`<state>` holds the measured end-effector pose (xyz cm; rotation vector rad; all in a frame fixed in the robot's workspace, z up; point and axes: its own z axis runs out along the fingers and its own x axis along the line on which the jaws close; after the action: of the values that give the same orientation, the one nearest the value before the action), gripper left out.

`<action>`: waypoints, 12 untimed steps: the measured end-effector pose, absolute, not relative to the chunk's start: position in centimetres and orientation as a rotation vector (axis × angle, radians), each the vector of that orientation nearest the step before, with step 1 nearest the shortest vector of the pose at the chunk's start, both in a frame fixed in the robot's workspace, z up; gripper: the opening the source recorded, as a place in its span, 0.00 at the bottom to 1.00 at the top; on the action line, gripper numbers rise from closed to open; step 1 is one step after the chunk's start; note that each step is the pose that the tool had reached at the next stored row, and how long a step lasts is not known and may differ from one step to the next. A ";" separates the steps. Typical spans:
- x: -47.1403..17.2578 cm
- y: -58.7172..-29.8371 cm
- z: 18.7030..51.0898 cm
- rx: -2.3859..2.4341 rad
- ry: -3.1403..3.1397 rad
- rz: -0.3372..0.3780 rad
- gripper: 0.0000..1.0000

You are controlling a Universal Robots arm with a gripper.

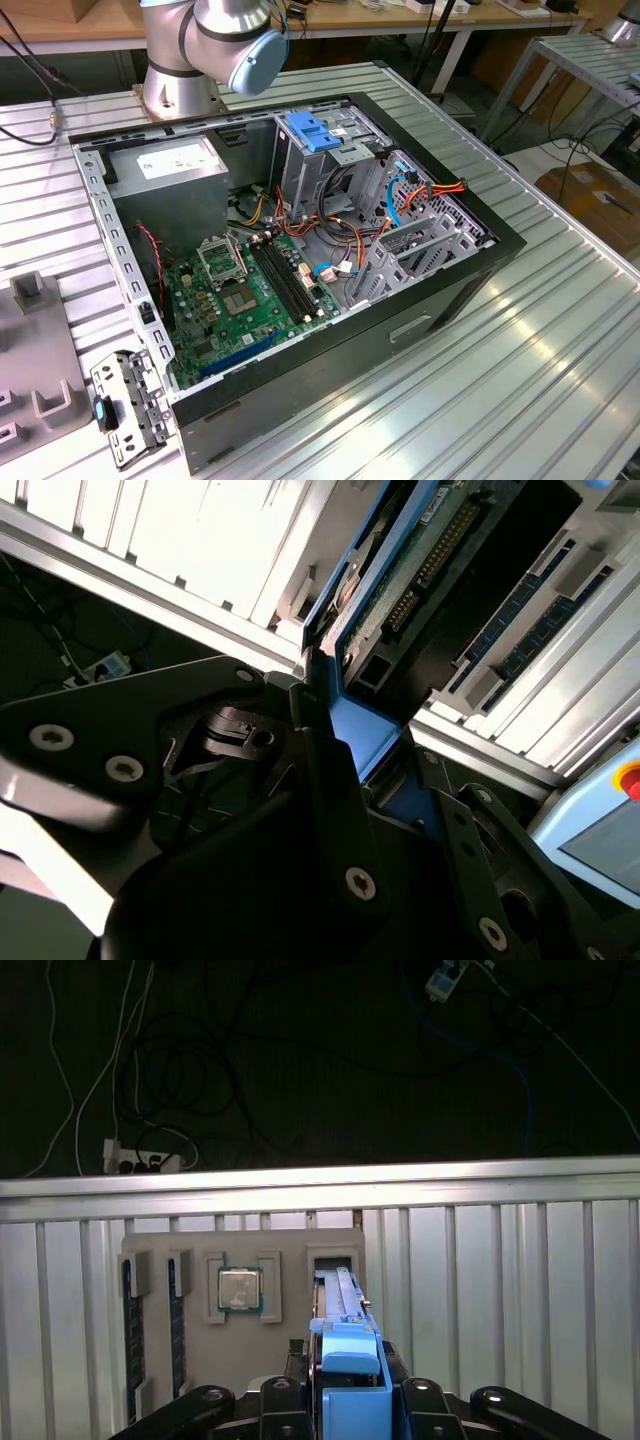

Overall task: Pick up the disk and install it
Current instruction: 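Pick up the disk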

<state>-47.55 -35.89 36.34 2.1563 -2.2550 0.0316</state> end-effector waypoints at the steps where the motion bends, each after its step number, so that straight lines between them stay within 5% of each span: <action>1: -47.6 -35.9 36.5 2.156 -2.255 0.032 0.37; 12: -47.6 -35.9 37.1 2.156 -2.255 0.031 0.37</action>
<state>-47.55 -35.89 37.10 2.1563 -2.2550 0.0313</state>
